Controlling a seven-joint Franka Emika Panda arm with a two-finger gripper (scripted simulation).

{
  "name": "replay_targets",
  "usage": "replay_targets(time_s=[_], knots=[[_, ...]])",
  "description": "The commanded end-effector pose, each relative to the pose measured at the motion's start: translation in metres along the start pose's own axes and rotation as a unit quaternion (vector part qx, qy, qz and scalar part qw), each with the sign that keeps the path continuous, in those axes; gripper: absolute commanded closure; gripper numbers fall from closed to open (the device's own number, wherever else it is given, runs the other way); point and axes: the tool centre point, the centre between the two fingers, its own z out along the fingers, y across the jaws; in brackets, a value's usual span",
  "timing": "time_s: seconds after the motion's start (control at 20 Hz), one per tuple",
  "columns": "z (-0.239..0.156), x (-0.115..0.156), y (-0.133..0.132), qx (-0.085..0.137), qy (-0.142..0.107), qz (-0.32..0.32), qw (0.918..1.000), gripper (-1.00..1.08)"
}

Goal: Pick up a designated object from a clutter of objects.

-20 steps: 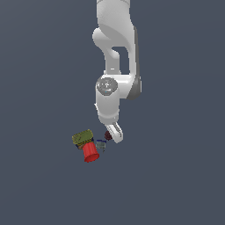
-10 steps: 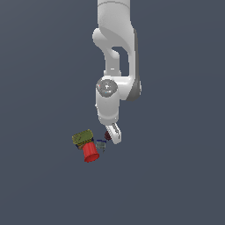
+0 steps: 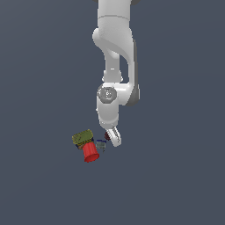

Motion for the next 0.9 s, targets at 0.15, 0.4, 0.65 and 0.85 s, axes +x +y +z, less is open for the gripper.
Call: replay_targets(time_s=[0.15, 0.4, 0.65, 0.85], knots=[[0.0161, 0.0002, -0.0005, 0.0, 0.0, 0.001, 1.0, -0.92], [0.0172, 0.0003, -0.0006, 0.0, 0.0, 0.001, 1.0, 1.08], [0.0172, 0.0003, -0.0006, 0.0, 0.0, 0.001, 1.0, 1.08], [0.0163, 0.0, -0.0011, 0.001, 0.0, 0.0, 1.0, 1.08]])
